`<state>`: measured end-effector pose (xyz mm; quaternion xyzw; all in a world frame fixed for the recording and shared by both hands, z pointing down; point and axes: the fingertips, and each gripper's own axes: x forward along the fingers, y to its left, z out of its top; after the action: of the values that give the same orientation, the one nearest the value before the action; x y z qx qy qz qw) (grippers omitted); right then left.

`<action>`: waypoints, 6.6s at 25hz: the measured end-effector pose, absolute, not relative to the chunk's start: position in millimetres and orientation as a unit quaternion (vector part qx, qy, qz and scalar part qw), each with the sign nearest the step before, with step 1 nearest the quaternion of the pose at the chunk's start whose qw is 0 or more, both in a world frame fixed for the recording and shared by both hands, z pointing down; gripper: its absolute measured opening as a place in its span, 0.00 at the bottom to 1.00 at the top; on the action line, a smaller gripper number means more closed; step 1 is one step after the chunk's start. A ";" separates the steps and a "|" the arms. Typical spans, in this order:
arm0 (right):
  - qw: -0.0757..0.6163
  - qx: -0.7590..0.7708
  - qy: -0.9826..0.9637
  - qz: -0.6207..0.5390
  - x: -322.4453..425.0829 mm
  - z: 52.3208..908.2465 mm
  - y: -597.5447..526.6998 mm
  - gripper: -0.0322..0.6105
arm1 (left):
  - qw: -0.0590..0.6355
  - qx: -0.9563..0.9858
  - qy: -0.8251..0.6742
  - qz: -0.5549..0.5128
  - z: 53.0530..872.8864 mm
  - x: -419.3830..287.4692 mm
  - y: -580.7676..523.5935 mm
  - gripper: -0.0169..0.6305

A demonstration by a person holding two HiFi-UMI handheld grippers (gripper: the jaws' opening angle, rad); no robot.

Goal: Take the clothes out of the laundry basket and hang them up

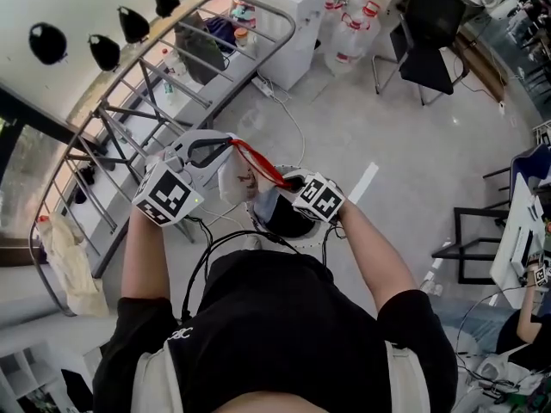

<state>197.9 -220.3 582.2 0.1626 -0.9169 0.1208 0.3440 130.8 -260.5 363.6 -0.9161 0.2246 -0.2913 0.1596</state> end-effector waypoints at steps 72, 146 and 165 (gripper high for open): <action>0.087 0.305 -0.942 -0.110 46.9 131.3 -242.8 0.11 | 0.250 -0.700 0.629 -0.229 148.1 -119.7 -154.3 0.06; 0.057 0.022 -0.980 -0.189 -575.4 28.4 -266.5 0.11 | 0.294 -0.500 0.776 -0.247 28.9 -479.5 -117.0 0.06; 0.152 0.009 -0.982 -0.111 -555.0 184.1 -327.3 0.11 | 0.162 -0.597 0.756 -0.216 166.2 -430.6 -191.7 0.06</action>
<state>-555.0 -327.3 184.1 0.0095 -0.9821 -0.1108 0.1522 -430.6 -191.7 166.2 -0.5967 0.7556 -0.2161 0.1623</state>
